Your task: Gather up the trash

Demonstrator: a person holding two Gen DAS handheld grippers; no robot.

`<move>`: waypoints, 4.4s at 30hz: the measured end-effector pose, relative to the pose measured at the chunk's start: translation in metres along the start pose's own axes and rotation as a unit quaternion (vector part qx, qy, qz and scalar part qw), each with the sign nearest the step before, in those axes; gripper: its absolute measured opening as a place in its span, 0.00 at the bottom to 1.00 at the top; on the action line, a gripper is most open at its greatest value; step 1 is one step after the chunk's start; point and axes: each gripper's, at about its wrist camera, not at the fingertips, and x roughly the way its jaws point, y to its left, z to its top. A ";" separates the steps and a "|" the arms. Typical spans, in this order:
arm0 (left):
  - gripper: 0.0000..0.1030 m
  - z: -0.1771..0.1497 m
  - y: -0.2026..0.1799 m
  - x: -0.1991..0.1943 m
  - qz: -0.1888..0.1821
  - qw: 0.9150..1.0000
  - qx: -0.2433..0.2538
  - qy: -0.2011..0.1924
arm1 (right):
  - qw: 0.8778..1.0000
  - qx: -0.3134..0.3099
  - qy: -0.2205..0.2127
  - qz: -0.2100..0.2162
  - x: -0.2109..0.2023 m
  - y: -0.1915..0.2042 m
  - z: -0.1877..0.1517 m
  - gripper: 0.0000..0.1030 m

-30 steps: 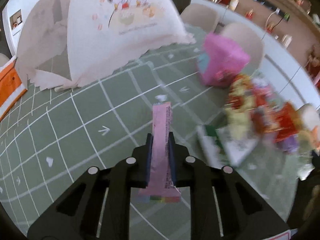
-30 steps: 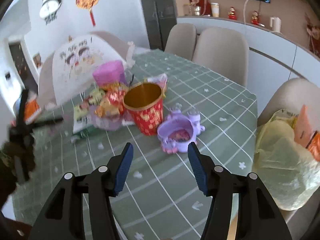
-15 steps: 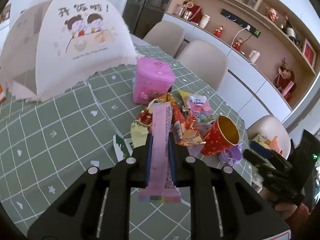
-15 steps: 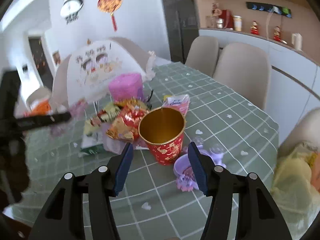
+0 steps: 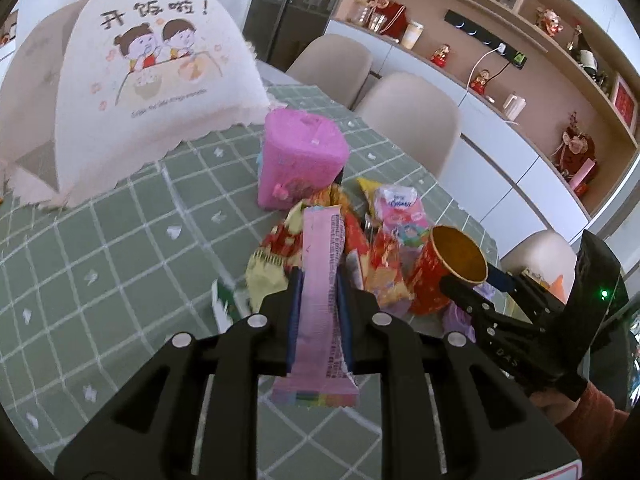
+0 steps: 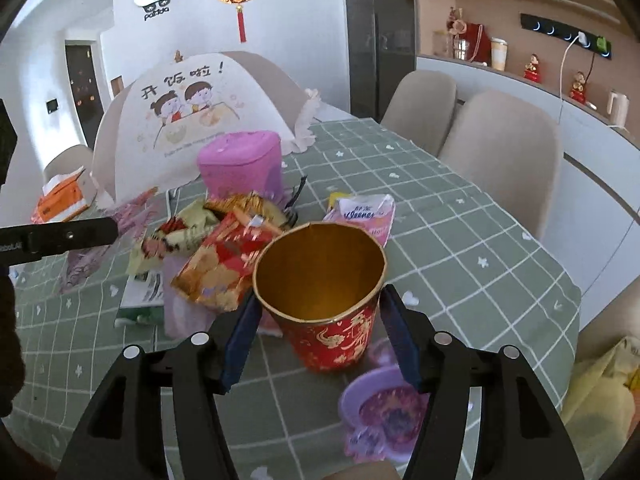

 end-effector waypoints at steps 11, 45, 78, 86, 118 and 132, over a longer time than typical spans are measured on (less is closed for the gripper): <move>0.15 0.010 0.015 0.021 -0.009 0.998 -0.062 -0.006 | 1.000 0.005 0.025 0.018 0.027 -0.011 0.001 0.50; 0.15 -0.031 -0.348 0.049 -0.192 0.959 0.207 0.014 | 0.953 0.191 -0.113 -0.204 -0.269 -0.257 -0.105 0.48; 0.19 -0.080 -0.432 0.206 -0.204 0.919 0.271 0.203 | 0.925 0.259 -0.073 -0.266 -0.260 -0.308 -0.139 0.48; 0.41 -0.055 -0.412 0.185 -0.247 0.927 0.205 0.192 | 0.929 0.256 -0.093 -0.251 -0.264 -0.307 -0.129 0.48; 0.45 -0.060 -0.197 0.035 -0.037 0.995 0.086 0.026 | 0.970 0.161 0.063 -0.171 -0.134 -0.269 -0.135 0.53; 0.45 -0.062 -0.176 0.018 -0.023 0.997 0.072 -0.003 | 0.980 0.135 -0.027 -0.145 -0.208 -0.225 -0.098 0.55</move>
